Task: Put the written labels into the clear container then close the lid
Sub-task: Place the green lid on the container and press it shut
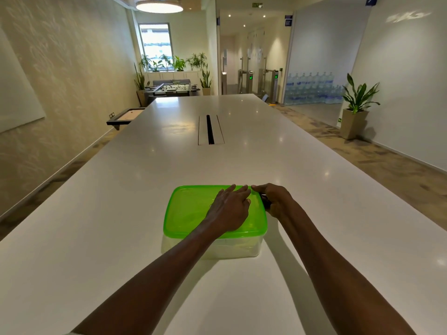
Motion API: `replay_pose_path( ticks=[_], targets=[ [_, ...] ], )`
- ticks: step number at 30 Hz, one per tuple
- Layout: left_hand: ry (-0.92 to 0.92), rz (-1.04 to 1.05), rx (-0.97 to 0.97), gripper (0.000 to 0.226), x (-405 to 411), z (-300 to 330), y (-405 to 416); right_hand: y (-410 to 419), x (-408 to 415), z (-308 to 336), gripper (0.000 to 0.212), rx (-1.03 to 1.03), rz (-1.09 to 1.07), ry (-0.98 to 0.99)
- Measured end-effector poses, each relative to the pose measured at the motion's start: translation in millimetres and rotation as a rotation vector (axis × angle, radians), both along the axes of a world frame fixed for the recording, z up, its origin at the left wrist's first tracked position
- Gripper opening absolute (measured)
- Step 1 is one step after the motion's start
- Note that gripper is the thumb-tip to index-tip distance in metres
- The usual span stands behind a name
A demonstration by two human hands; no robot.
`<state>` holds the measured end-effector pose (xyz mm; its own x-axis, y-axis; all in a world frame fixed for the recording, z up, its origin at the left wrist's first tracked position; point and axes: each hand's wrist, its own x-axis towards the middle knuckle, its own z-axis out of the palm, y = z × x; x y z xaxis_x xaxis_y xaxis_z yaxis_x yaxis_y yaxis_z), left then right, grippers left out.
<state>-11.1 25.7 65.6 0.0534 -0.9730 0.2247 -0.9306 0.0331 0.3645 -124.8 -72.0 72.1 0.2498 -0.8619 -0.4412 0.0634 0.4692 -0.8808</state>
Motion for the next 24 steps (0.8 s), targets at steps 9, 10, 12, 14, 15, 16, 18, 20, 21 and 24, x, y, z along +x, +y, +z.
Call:
replay_pose_path(
  ticks=[9, 10, 12, 14, 15, 16, 18, 20, 21, 24],
  targets=[
    [0.170, 0.068, -0.216, 0.035, 27.4, 8.6, 17.3, -0.6, 16.1, 10.6, 0.020, -0.619, 0.057, 0.710],
    [0.168, 0.113, -0.248, 0.032, 39.4, 7.3, 21.4, 2.9, 22.8, 13.8, 0.021, -0.729, 0.106, 0.788],
    [0.141, 0.228, -0.274, 0.030, 65.2, 4.9, 29.7, 8.7, 40.0, 20.7, 0.022, -0.858, 0.241, 0.815],
    [0.127, 0.358, -0.275, 0.031, 88.5, 4.7, 36.6, 11.4, 60.0, 24.5, 0.025, -0.911, 0.375, 0.787],
    [0.130, 0.413, -0.267, 0.032, 98.1, 5.2, 39.4, 12.2, 69.7, 24.9, 0.026, -0.925, 0.429, 0.771],
    [0.146, 0.464, -0.245, 0.031, 105.3, 6.4, 42.4, 13.4, 78.7, 24.7, 0.026, -0.939, 0.464, 0.758],
    [0.234, 0.558, -0.190, 0.023, 116.8, 10.1, 47.0, 16.4, 94.0, 24.3, 0.025, -0.970, 0.502, 0.728],
    [0.379, 0.622, -0.130, 0.025, 125.9, 12.3, 48.7, 17.7, 108.0, 24.3, 0.026, -0.999, 0.541, 0.698],
    [0.469, 0.639, -0.106, 0.031, 129.3, 12.3, 48.5, 18.2, 114.8, 25.2, 0.028, -1.003, 0.565, 0.687],
    [0.831, 0.700, -0.126, 0.032, 132.7, 13.9, 48.1, 19.3, 133.0, 29.4, 0.033, -0.950, 0.643, 0.679]
  ],
)
